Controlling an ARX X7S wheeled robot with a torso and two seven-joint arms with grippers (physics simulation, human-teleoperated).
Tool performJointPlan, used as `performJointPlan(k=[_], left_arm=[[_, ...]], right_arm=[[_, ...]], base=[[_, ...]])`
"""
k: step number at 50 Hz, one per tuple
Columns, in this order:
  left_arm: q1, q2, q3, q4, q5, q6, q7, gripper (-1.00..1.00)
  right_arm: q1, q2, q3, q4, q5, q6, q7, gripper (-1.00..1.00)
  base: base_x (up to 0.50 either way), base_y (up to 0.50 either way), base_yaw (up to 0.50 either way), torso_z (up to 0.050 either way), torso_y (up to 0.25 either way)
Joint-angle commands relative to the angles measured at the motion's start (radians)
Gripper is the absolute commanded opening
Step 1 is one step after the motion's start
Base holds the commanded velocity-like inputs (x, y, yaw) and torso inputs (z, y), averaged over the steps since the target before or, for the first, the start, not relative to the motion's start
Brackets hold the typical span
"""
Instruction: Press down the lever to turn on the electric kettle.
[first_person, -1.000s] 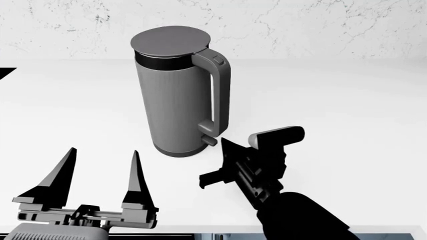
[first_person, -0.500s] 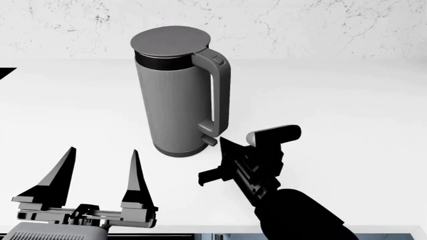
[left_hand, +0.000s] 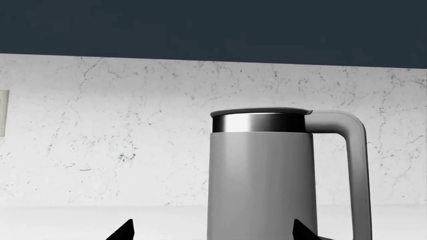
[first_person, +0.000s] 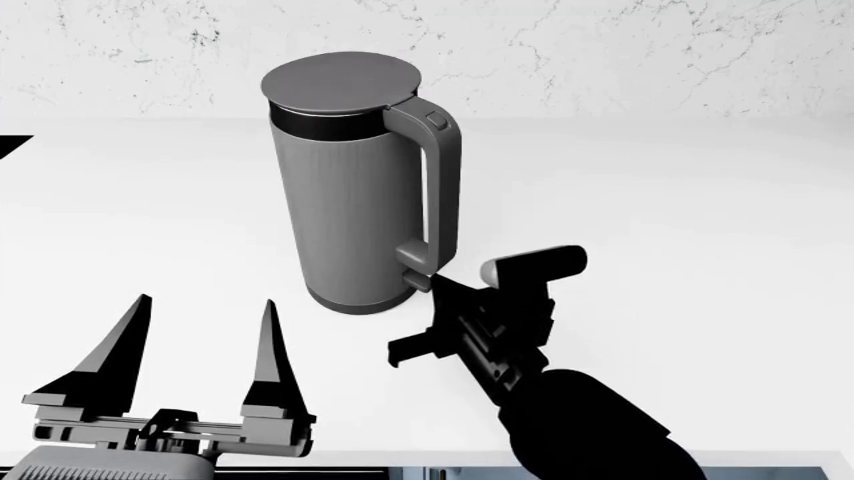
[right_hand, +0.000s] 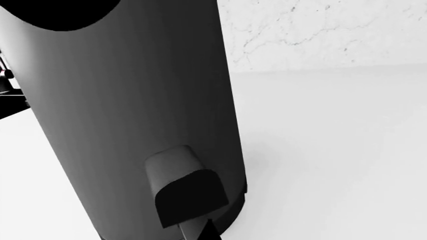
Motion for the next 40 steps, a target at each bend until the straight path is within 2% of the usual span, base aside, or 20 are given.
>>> performJointPlan(k=[1,40], left_arm=[[-0.003,-0.004,0.002,0.0,-0.004,-0.001,-0.003,1.0],[0.0,-0.016,0.002,-0.01,-0.015,0.015,-0.012,1.0]], right_arm=[[0.015,-0.01,-0.017,0.036,-0.006,-0.016,-0.006,-1.0],[0.004,-0.015,-0.069,0.141,-0.027,-0.086,-0.023,-1.0]], base=[[0.0,0.0,0.0,0.0,0.0],[0.0,0.0,0.0,0.0,0.0]])
